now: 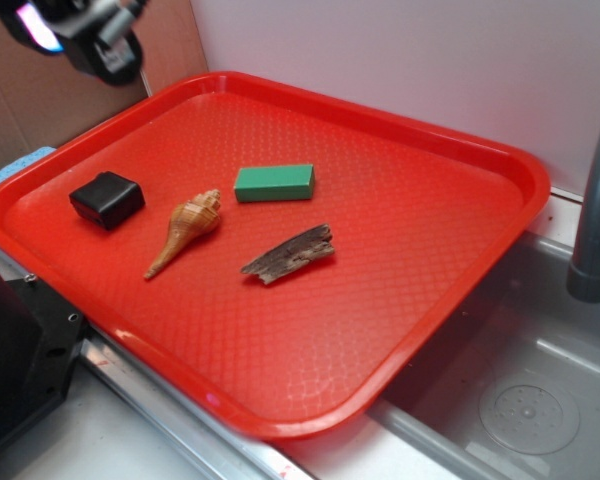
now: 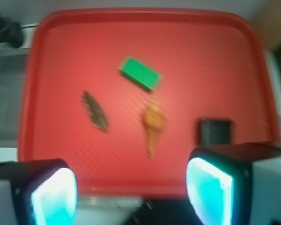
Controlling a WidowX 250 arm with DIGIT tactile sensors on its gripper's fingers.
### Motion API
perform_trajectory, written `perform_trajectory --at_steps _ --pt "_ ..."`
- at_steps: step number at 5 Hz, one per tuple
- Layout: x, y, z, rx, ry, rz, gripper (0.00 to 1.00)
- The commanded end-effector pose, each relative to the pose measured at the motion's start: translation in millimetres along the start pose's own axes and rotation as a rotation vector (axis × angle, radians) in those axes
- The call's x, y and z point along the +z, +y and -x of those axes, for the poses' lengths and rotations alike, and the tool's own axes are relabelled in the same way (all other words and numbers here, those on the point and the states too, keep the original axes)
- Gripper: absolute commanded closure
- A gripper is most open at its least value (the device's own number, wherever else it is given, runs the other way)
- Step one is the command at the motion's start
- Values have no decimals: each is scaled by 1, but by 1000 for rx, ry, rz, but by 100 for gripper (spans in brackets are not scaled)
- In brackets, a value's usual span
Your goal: Grab the wood chip.
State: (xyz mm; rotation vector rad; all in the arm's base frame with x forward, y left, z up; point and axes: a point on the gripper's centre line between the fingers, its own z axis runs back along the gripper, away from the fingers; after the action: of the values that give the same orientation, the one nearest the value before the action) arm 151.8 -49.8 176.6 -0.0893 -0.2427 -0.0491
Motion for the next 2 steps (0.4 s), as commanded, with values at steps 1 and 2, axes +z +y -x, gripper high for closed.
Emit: perform_trajectory --at_steps 1,2 --pt "-55 -18 -33 -96 -34 57 0" --pt "-84 -28 -39 -134 -28 47 0"
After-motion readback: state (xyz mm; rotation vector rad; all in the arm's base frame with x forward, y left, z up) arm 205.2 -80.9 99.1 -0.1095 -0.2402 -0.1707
